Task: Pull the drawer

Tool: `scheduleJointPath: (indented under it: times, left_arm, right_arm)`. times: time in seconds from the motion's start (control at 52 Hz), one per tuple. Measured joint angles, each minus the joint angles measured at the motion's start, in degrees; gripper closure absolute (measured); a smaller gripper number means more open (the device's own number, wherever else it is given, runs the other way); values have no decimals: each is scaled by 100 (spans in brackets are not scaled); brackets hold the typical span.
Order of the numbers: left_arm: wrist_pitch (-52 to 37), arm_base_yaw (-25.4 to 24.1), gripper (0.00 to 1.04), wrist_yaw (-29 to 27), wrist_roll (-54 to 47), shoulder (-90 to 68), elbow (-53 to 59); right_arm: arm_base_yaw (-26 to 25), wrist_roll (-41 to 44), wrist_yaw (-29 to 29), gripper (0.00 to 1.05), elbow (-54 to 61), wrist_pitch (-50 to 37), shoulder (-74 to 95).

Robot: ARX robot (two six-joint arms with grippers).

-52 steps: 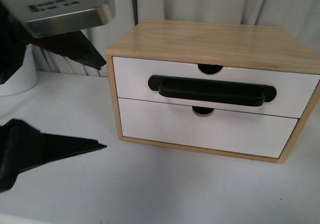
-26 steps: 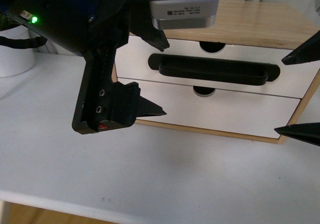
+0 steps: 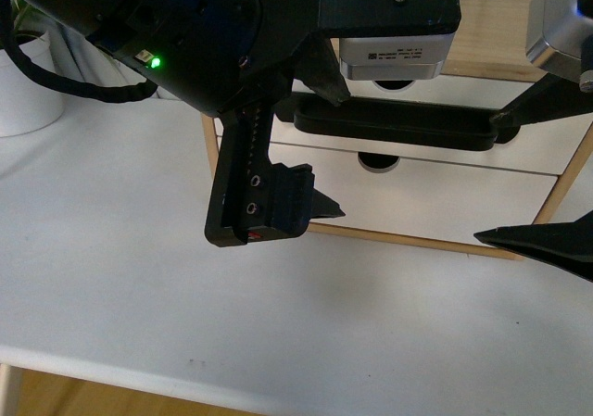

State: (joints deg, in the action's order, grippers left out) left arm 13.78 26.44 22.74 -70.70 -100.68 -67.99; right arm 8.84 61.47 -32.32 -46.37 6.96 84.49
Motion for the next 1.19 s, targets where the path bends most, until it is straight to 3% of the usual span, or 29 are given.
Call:
scheduleJointPath:
  times: [1.192]
  left_arm:
    - [-280, -317, 6, 92, 118, -621, -264]
  right_arm:
    - [-92, -83, -63, 9, -192, -828, 868]
